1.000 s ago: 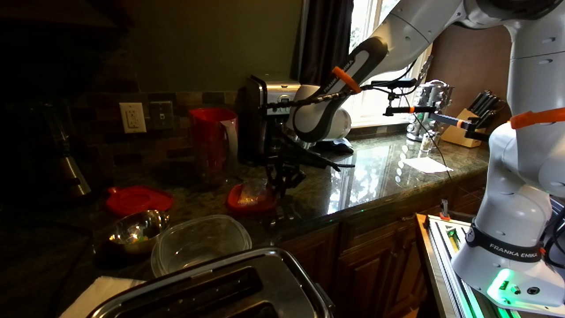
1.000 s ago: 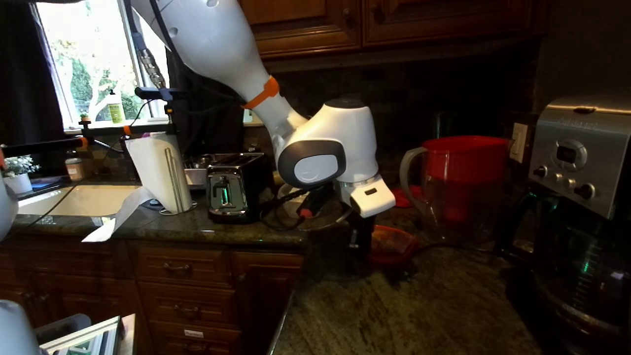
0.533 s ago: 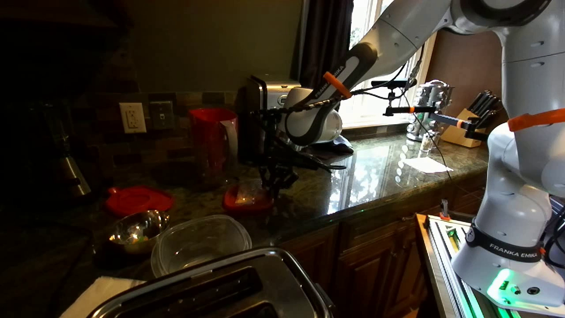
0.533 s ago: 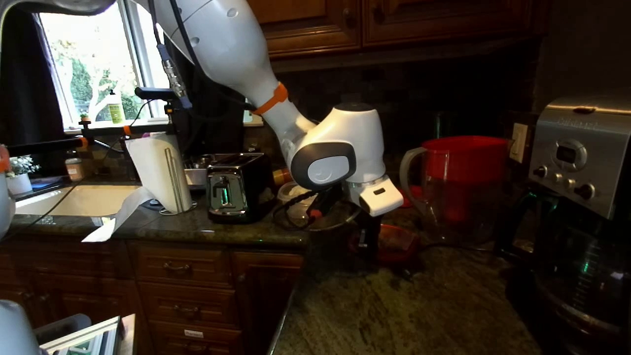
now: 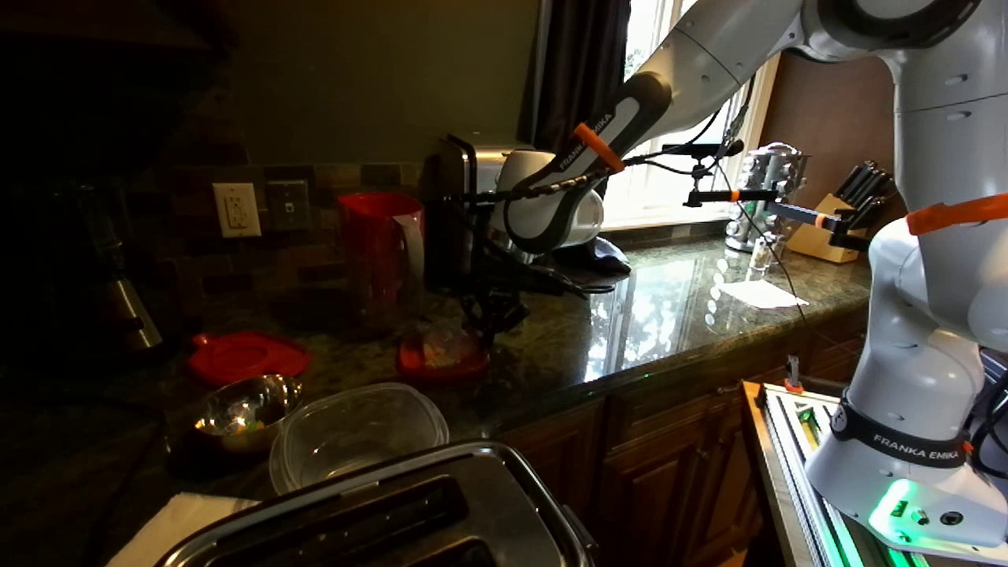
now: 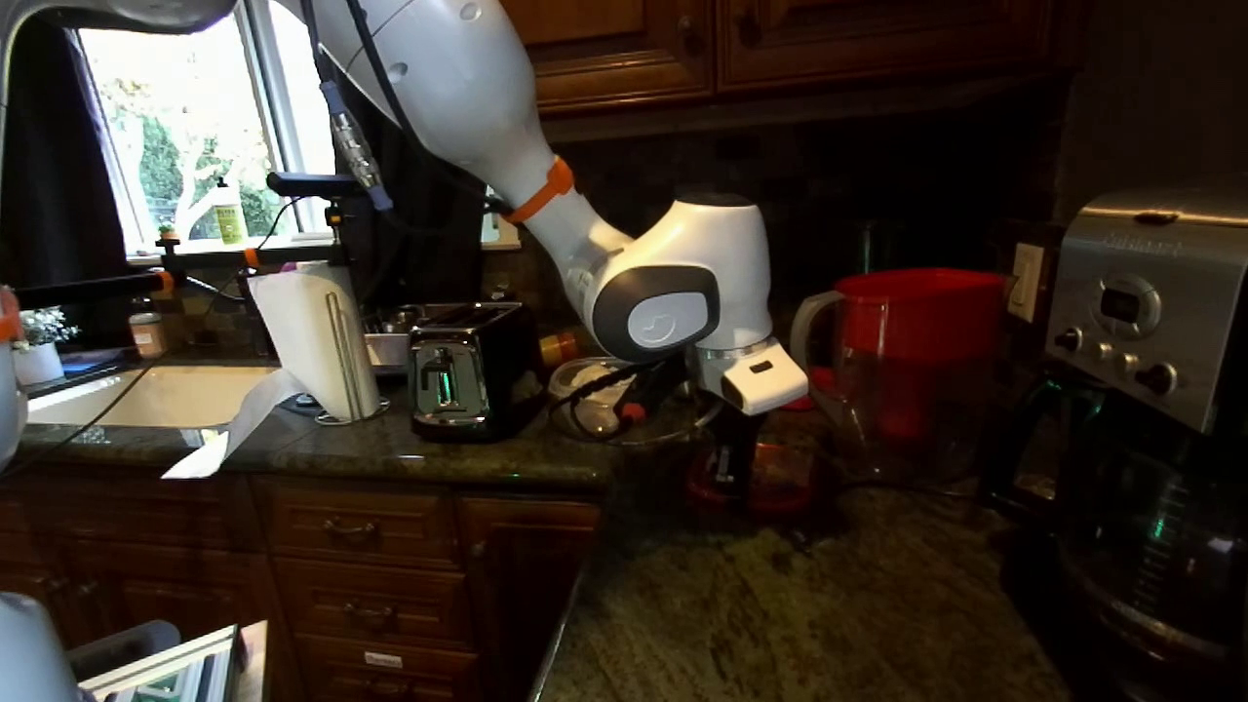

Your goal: Put the orange lid with a plastic pack on top of the coffee maker

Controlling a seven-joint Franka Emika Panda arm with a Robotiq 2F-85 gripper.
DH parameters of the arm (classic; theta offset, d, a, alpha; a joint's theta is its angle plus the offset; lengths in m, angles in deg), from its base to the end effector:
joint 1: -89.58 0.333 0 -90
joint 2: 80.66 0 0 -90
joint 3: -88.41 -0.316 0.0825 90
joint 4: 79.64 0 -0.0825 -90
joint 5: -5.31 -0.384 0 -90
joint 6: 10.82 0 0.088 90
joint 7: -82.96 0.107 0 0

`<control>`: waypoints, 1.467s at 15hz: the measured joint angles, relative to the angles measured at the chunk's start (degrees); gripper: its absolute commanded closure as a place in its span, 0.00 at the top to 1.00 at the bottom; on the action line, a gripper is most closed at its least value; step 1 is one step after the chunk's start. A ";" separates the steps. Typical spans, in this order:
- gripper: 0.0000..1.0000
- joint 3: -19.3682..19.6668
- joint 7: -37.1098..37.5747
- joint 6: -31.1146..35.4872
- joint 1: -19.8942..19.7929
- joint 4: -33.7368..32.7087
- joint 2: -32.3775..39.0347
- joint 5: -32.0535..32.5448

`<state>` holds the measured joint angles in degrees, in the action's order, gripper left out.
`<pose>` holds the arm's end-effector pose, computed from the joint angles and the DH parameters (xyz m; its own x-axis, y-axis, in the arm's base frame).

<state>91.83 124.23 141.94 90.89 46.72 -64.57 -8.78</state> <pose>0.5707 -0.0279 0.2699 0.5682 -0.8220 0.0379 -0.7998 -0.5625 -0.2095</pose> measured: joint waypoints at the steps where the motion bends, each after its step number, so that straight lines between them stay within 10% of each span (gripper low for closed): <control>1: 0.02 0.00 -0.04 -0.31 0.00 -0.09 -0.13 0.01; 17: 0.02 -0.91 -17.55 1.11 -5.85 6.11 -8.71 -19.81; 22: 0.02 -1.28 -27.48 9.81 -6.56 14.45 -13.92 -36.60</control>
<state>90.55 96.76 151.76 84.34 61.17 -78.48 -45.38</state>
